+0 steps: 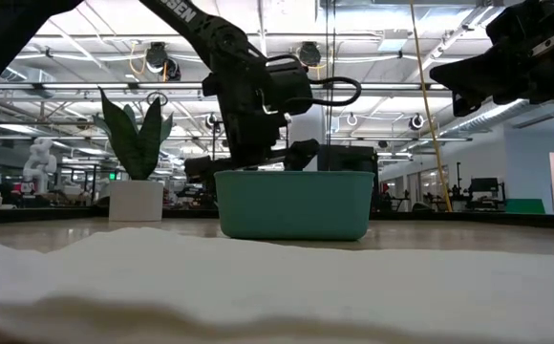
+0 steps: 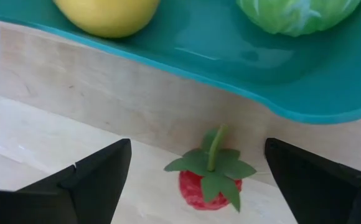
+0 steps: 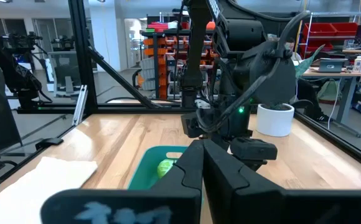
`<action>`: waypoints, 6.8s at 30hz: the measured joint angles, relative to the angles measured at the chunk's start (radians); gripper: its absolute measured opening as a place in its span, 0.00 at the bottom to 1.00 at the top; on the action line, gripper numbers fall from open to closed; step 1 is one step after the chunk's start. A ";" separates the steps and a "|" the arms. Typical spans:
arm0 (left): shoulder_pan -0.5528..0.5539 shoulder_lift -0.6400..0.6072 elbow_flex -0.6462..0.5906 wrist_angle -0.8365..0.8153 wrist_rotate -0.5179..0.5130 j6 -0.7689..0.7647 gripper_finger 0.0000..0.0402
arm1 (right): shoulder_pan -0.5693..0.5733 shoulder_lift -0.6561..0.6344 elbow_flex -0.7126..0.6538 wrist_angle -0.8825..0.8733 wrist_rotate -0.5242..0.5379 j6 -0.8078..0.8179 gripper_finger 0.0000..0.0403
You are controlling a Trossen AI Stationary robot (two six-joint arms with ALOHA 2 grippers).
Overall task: Pick and placing Produce into tupperware
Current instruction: Put the strawberry into the blue bin
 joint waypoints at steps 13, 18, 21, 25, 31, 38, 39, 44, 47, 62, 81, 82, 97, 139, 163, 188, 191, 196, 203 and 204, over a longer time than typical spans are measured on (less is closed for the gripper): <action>0.000 0.000 0.000 -0.004 0.009 -0.017 0.93 | 0.000 0.000 0.000 0.000 0.000 0.000 0.00; -0.001 0.000 0.000 -0.008 0.024 -0.018 0.83 | 0.000 0.000 0.000 0.000 0.000 0.000 0.00; -0.001 0.000 0.000 -0.008 0.024 -0.017 0.73 | 0.000 0.000 0.000 0.000 0.000 0.000 0.00; 0.000 0.000 0.000 -0.009 0.013 -0.015 0.61 | 0.000 0.000 0.000 0.000 0.000 0.000 0.00; 0.000 0.000 0.000 -0.011 -0.001 -0.014 0.46 | 0.000 0.000 0.000 0.000 0.000 0.000 0.00; -0.001 0.000 0.000 -0.009 -0.029 -0.013 0.33 | 0.000 0.000 0.000 0.001 0.000 0.000 0.00; -0.001 0.000 0.000 -0.009 -0.036 -0.013 0.32 | 0.000 0.000 0.000 0.001 0.000 0.000 0.00; -0.001 0.000 0.000 -0.008 -0.060 -0.012 0.34 | 0.000 0.000 0.000 0.001 0.000 0.003 0.00; -0.001 0.000 0.000 -0.008 -0.078 -0.012 0.36 | 0.000 0.000 0.000 0.001 0.000 0.003 0.00; 0.000 0.000 0.000 -0.008 -0.110 -0.037 0.36 | 0.000 0.000 0.000 0.001 0.000 0.003 0.00; 0.002 0.000 0.225 -0.228 -0.111 -0.128 0.36 | 0.000 0.000 0.000 0.001 0.000 0.008 0.00; 0.002 0.000 0.245 -0.242 -0.111 -0.132 0.36 | 0.000 0.000 0.000 0.001 0.000 0.008 0.00; 0.004 0.000 0.565 -0.524 -0.010 -0.216 0.36 | 0.000 0.000 0.000 0.001 0.000 0.008 0.00; 0.009 -0.022 0.779 -0.516 0.341 -0.974 0.36 | 0.000 0.000 0.000 0.000 0.000 0.027 0.00; -0.027 -0.022 0.778 -0.458 0.329 -1.191 0.36 | 0.000 0.000 0.000 0.000 0.000 0.038 0.00; -0.113 -0.021 0.475 -0.311 0.278 -1.183 0.36 | 0.000 0.000 0.000 0.000 0.000 0.052 0.00; -0.111 -0.021 0.404 -0.247 0.277 -1.202 0.36 | 0.000 0.000 0.000 0.000 0.000 0.052 0.00; -0.111 -0.021 0.303 -0.162 0.277 -1.227 0.36 | 0.000 0.000 0.000 0.000 0.000 0.052 0.00; -0.111 -0.021 0.213 -0.131 0.268 -1.229 0.36 | 0.000 0.000 0.000 -0.001 0.000 0.052 0.00; -0.113 -0.021 0.206 -0.128 0.266 -1.229 0.36 | 0.000 0.000 0.000 -0.001 0.000 0.051 0.00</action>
